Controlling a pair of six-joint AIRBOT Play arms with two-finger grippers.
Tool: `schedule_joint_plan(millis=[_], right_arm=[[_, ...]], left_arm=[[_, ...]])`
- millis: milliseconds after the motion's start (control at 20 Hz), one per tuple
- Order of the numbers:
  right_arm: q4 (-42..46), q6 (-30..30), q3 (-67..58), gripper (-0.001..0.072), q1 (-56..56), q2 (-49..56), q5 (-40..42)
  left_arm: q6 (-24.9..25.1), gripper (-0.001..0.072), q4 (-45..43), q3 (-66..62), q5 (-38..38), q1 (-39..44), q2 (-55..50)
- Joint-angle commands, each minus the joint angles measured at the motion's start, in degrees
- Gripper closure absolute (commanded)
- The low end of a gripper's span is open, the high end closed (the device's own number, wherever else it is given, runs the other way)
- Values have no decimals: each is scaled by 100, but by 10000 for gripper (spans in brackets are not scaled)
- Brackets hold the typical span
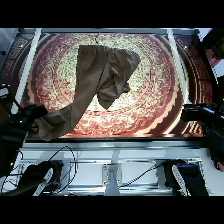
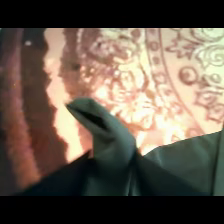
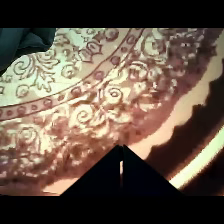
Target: Fold the clothes and pants, and hang the long-sleeved shirts on hangers.
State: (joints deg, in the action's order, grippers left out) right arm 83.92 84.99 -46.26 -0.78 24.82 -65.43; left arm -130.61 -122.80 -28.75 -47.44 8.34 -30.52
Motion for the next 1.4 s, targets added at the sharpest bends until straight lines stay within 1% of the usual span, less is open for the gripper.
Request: schedule_joint_plan(millis=[0, 100, 150, 200, 250, 300, 350, 450, 500, 550, 700, 900, 1050, 1200, 1250, 1300, 1350], right_arm=[[-7, -2, 116, 677, 7, 0, 293], [-2, -4, 116, 677, 7, 2, 472], [11, -11, 116, 677, 7, 0, 595], [33, -20, 118, 677, 7, 2, 723], [59, -20, 116, 677, 4, 13, 894], [72, -20, 116, 677, 4, 55, 1097], [72, -20, 116, 677, 7, 131, 1290], [72, -20, 116, 677, 7, 426, 1617], [72, -20, 116, 677, 7, 605, 1685], [70, -20, 116, 677, 7, 831, 1700], [35, -20, 116, 677, 7, 1521, 1690], [33, -17, 116, 677, 7, 2243, 1716], [26, -17, 116, 677, 11, 2520, 1873], [-87, -20, 116, 677, 11, 2594, 2317], [-162, -17, 116, 677, 11, 2627, 2472], [-256, -17, 116, 677, 11, 2686, 2608], [-363, -17, 116, 677, 11, 2756, 2695]], left_arm=[[-13, 20, -278, -15, -92, -83, -457], [-4, 20, -256, -22, -535, -212, -376], [212, 22, -247, -20, -739, -212, -328], [785, 22, -52, -22, -776, -197, -280], [1401, 23, 385, -22, -739, -197, -249], [1998, 23, 1060, -22, -721, -197, -238], [2647, 23, 1912, -20, -726, -195, -240], [4334, 23, 3884, -9, -782, -195, -299], [5003, 23, 4581, -9, -868, -195, -382], [5278, 23, 4865, -9, -903, -195, -492], [5309, 5, 4942, -7, -951, -188, -1001], [5313, 5, 5090, -7, -852, -188, -1827], [5313, 6, 5202, -7, -472, -181, -2435], [5313, 10, 5549, -9, 42, -140, -2852], [5311, 32, 5595, -9, 201, -96, -2957], [5309, 104, 5602, -9, 341, -24, -3053], [5309, 134, 5602, -9, 472, 50, -3139]])
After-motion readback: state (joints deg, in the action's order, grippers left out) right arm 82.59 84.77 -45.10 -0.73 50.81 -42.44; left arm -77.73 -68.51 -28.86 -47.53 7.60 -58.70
